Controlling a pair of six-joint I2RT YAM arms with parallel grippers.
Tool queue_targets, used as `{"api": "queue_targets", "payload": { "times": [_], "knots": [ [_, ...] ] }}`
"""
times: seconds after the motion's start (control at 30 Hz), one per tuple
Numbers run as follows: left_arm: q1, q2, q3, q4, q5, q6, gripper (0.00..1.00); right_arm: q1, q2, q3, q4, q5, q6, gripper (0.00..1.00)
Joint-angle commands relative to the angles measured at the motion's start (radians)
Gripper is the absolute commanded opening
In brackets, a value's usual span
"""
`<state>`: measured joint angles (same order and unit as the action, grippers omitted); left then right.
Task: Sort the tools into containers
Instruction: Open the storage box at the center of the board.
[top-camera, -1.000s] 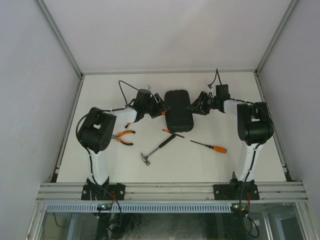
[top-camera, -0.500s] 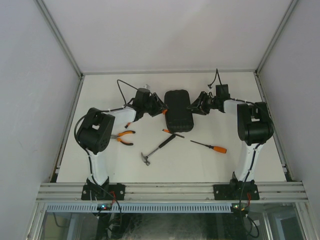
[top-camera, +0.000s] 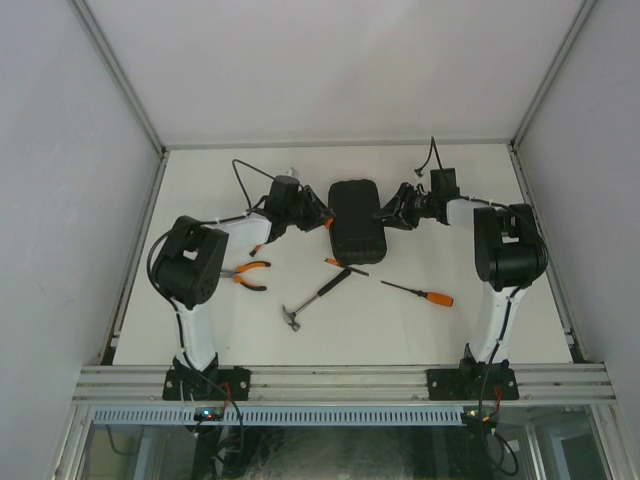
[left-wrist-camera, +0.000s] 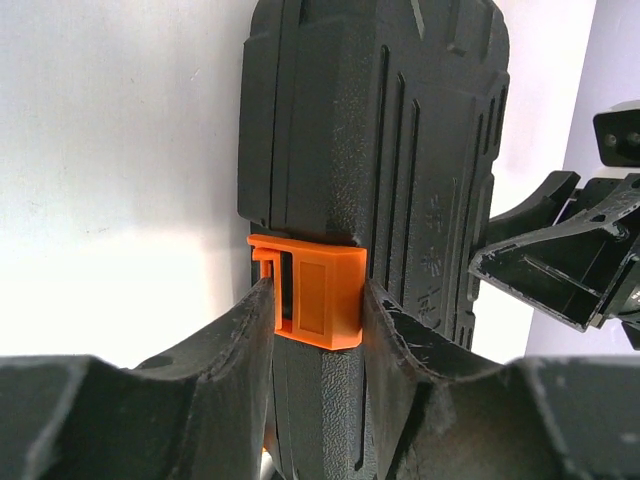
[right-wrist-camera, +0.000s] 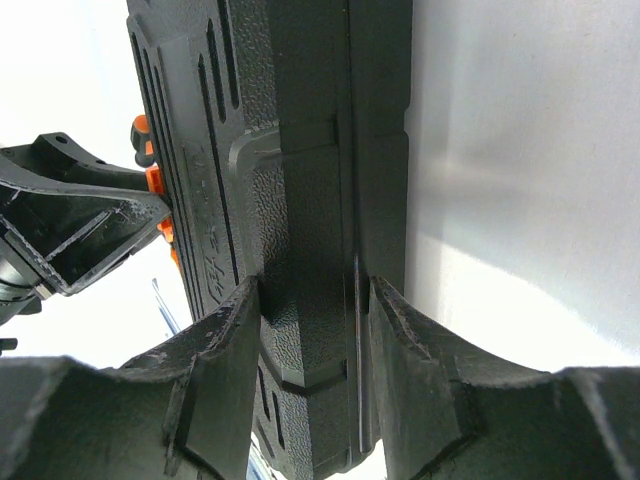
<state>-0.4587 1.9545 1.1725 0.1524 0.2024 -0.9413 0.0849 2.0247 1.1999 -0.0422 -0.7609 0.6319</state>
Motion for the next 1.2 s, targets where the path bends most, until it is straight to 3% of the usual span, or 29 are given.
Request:
{"api": "queue_targets", "payload": {
  "times": [0.0,0.9,1.17],
  "knots": [
    [0.047,-0.006,-0.058,-0.137,-0.112,0.017,0.22,0.000,0.051,-0.023,-0.116,0.163,-0.065,0.13],
    [0.077,-0.023,-0.110,-0.113,-0.097,0.032,0.22,0.009,0.050,0.007,-0.150,0.188,-0.090,0.13],
    [0.077,-0.050,-0.106,-0.097,-0.044,0.119,0.37,0.035,0.044,0.153,-0.321,0.312,-0.253,0.18]
  ]
}}
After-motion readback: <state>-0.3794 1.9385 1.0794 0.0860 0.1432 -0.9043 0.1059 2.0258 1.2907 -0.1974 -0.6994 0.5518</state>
